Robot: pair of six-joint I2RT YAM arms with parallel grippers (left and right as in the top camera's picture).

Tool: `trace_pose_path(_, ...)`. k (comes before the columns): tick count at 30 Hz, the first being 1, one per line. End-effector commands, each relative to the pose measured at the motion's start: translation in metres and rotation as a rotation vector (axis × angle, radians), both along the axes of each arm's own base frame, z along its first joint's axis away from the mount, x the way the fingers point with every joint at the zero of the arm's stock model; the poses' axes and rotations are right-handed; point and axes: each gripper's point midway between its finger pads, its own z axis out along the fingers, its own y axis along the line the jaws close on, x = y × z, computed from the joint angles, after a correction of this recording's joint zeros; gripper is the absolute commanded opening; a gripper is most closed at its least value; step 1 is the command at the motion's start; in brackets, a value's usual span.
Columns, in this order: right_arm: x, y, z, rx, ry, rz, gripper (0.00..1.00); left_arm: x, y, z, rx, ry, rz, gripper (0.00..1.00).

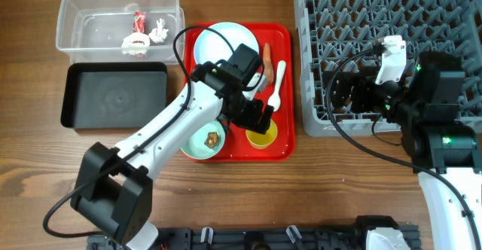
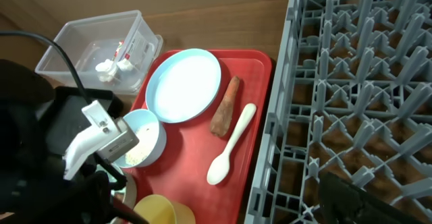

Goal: Sort waste into correct bins and load items into the dishwasher rack
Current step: 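Grasp the yellow cup on the red tray with the left gripper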

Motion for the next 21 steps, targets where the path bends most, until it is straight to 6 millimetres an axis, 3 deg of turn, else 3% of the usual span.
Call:
trace_pose_path(1,-0.001,0.005,0.007,0.025,-0.004,0.015,1.00,-0.004,0.001,-0.023,0.054,0.048,0.029,0.88)
trace_pose_path(4,-0.004,0.005,0.004,0.025,0.015,0.015,1.00,-0.005,0.001,-0.045,0.107,0.086,0.053,0.78)
trace_pose_path(5,-0.004,0.005,0.003,0.025,0.018,0.015,1.00,-0.004,0.004,-0.051,0.128,0.088,0.075,0.70)
trace_pose_path(6,-0.004,0.005,0.003,0.025,0.018,0.015,1.00,-0.003,0.003,-0.053,0.131,0.092,0.075,0.59)
trace_pose_path(8,-0.004,0.005,0.003,0.025,0.018,0.015,1.00,-0.002,0.003,-0.053,0.128,0.088,0.075,0.18)
trace_pose_path(9,-0.004,0.005,0.003,0.025,0.018,0.015,1.00,-0.002,0.003,-0.053,0.128,0.088,0.076,0.06)
trace_pose_path(13,-0.004,0.005,0.003,0.025,0.019,0.015,1.00,-0.001,0.004,-0.053,0.127,0.088,0.081,0.04)
trace_pose_path(15,-0.004,0.005,0.003,0.026,0.020,0.015,1.00,0.002,0.002,-0.044,0.095,0.109,0.093,0.04)
trace_pose_path(17,-0.005,0.007,0.004,0.034,0.019,0.024,1.00,0.014,-0.004,-0.014,-0.036,0.156,0.119,0.04)
trace_pose_path(20,0.007,0.018,0.002,0.118,0.016,0.050,1.00,0.039,-0.017,0.058,-0.481,0.173,0.034,0.04)
trace_pose_path(21,0.010,0.027,0.003,0.155,-0.001,0.106,1.00,0.043,-0.018,0.070,-0.563,0.173,0.017,0.04)
